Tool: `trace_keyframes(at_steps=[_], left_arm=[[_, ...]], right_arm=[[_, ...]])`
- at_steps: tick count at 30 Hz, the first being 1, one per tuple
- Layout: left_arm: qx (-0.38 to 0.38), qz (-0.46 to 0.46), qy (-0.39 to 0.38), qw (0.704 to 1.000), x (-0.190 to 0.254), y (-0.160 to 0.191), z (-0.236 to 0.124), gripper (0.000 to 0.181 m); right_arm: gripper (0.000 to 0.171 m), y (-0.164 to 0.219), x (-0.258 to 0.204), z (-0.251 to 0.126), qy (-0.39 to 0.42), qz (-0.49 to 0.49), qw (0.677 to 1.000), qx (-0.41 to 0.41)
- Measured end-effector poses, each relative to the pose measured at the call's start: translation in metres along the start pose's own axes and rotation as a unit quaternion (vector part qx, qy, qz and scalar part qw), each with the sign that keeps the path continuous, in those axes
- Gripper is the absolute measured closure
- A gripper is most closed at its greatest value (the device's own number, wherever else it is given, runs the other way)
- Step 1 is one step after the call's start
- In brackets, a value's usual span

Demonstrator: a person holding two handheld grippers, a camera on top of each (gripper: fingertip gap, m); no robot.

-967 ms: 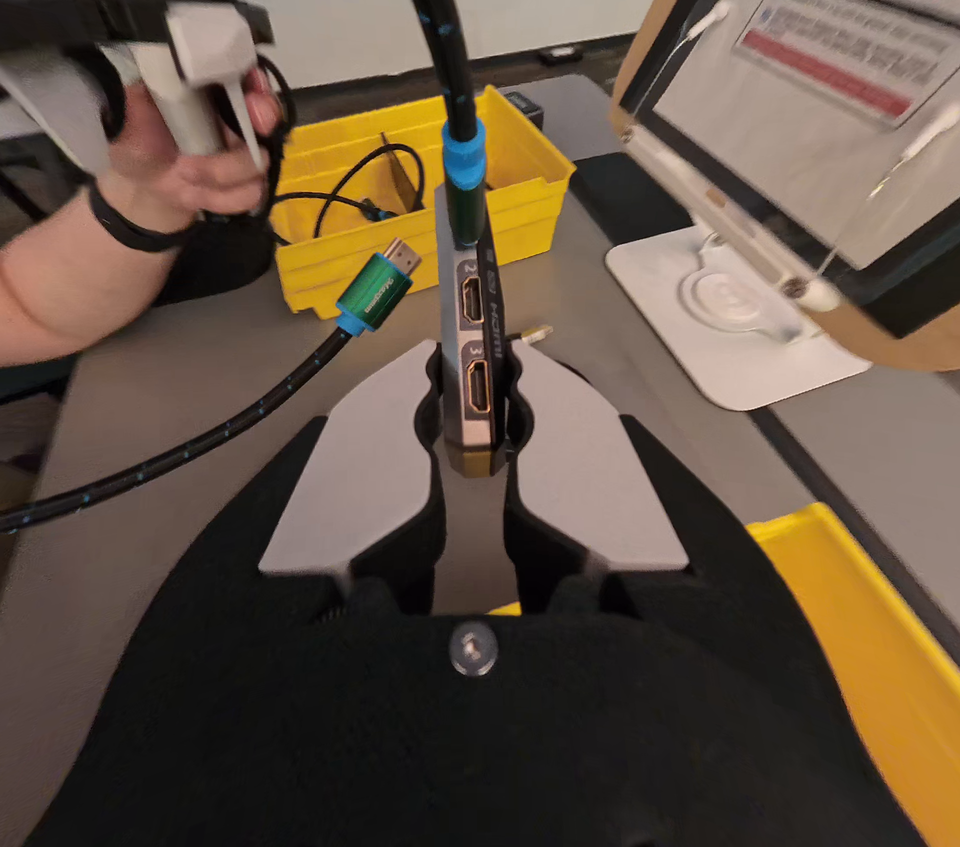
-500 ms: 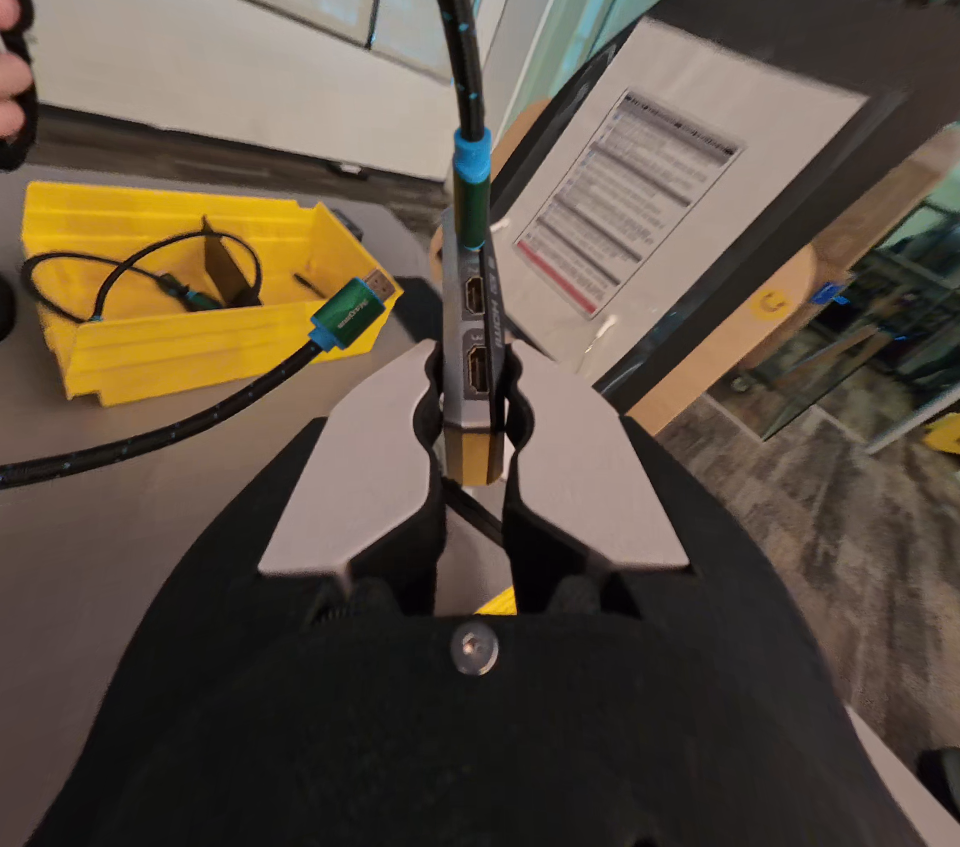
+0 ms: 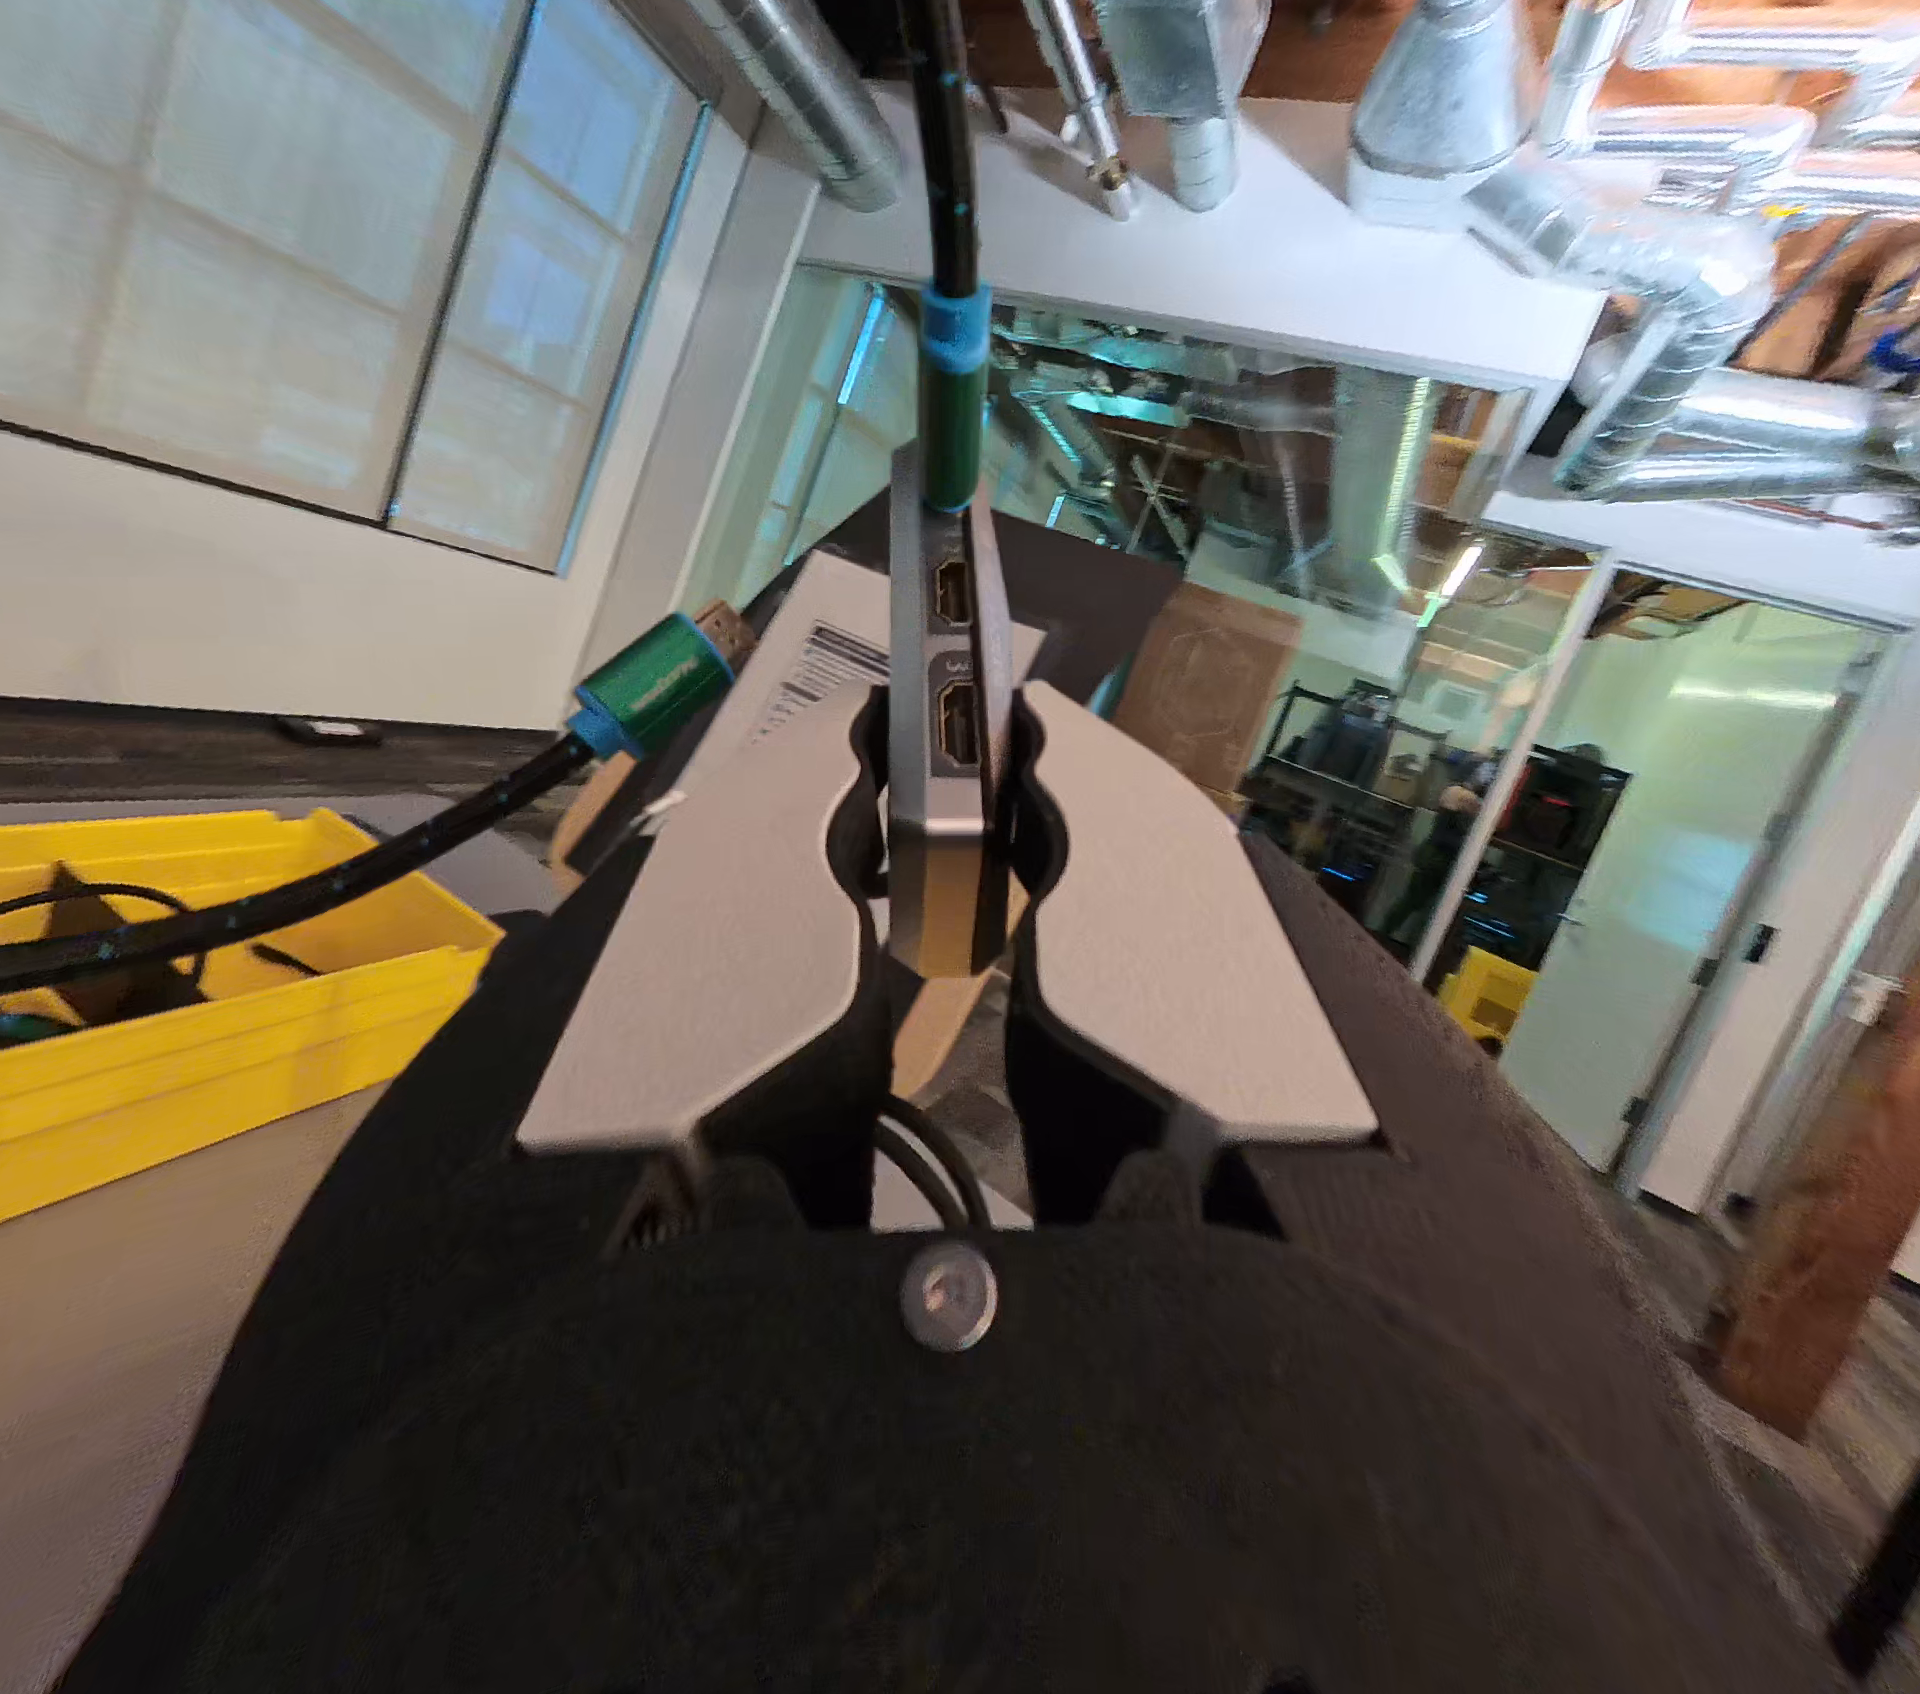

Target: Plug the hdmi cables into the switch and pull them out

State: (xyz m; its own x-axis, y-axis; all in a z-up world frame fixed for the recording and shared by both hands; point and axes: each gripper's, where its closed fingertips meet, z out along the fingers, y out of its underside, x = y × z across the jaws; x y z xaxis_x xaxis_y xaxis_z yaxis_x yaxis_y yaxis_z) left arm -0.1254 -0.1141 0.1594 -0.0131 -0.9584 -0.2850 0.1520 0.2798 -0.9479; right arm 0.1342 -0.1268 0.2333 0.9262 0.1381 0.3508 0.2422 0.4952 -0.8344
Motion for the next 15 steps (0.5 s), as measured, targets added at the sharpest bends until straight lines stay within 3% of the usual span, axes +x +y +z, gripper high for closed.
trace_keyframes(at_steps=[1,6,15], left_arm=[[-0.003,0.000,0.000,1.000,0.000,0.002,0.001,0.181],[-0.016,-0.007,0.004,1.000,0.001,0.009,0.007,0.181],[-0.029,-0.005,0.009,1.000,0.004,0.015,0.014,0.181]], right_arm=[[0.150,0.001,0.008,-0.004,0.009,-0.003,1.000,-0.009],[0.150,0.030,0.045,-0.012,0.036,0.032,0.997,-0.060],[0.151,-0.010,0.071,-0.043,0.096,0.042,0.990,0.097]])
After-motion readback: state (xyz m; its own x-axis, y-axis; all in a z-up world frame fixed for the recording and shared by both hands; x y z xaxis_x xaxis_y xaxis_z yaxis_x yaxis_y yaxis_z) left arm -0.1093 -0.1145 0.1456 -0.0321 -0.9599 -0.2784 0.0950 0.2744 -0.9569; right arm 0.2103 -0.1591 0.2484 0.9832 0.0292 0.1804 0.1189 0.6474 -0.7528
